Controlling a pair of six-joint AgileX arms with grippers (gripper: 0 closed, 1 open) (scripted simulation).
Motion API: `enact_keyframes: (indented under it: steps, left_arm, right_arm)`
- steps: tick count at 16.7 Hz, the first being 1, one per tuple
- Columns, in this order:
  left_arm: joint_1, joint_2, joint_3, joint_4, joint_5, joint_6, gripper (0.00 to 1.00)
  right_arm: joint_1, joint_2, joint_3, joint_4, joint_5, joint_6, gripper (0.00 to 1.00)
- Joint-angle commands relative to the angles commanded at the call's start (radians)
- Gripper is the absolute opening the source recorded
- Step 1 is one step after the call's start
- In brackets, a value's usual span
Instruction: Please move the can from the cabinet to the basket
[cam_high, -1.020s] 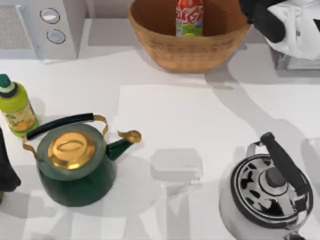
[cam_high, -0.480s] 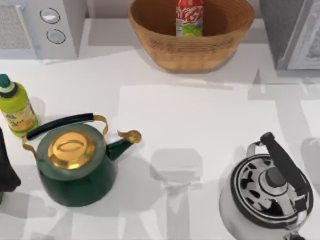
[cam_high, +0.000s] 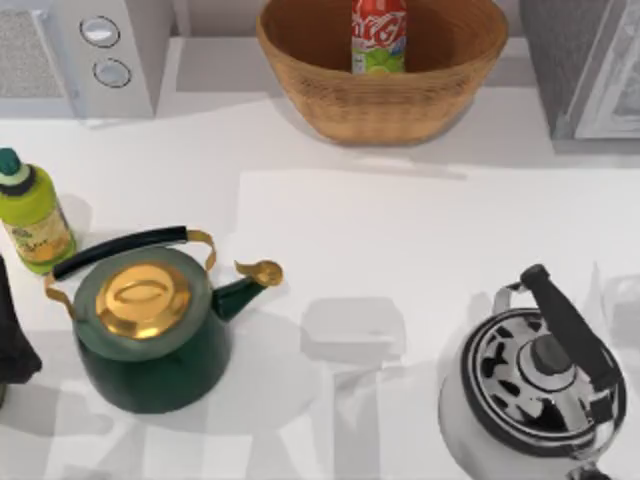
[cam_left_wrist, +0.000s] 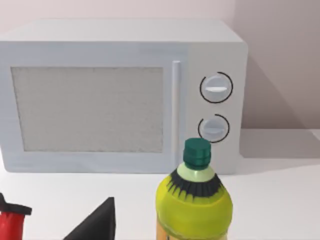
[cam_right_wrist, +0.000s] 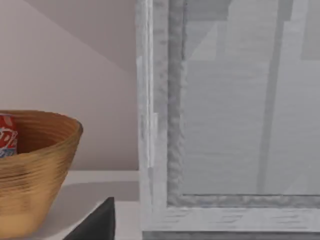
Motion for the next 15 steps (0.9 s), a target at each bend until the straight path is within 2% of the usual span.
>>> enact_keyframes:
  steps: [6,12,15]
  left_arm:
    - [0.000,0.000,0.000,0.000,0.000,0.000,1.00]
    - [0.000,0.000,0.000,0.000,0.000,0.000,1.00]
    - [0.000,0.000,0.000,0.000,0.000,0.000,1.00]
  right_arm:
    - [-0.061,-0.201,-0.180,-0.060,-0.064,-0.002,1.00]
    - [-0.065,-0.188,-0.174,-0.049,-0.071,-0.002,1.00]
    - [-0.129,-0.106,-0.138,0.030,-0.141,-0.004,1.00]
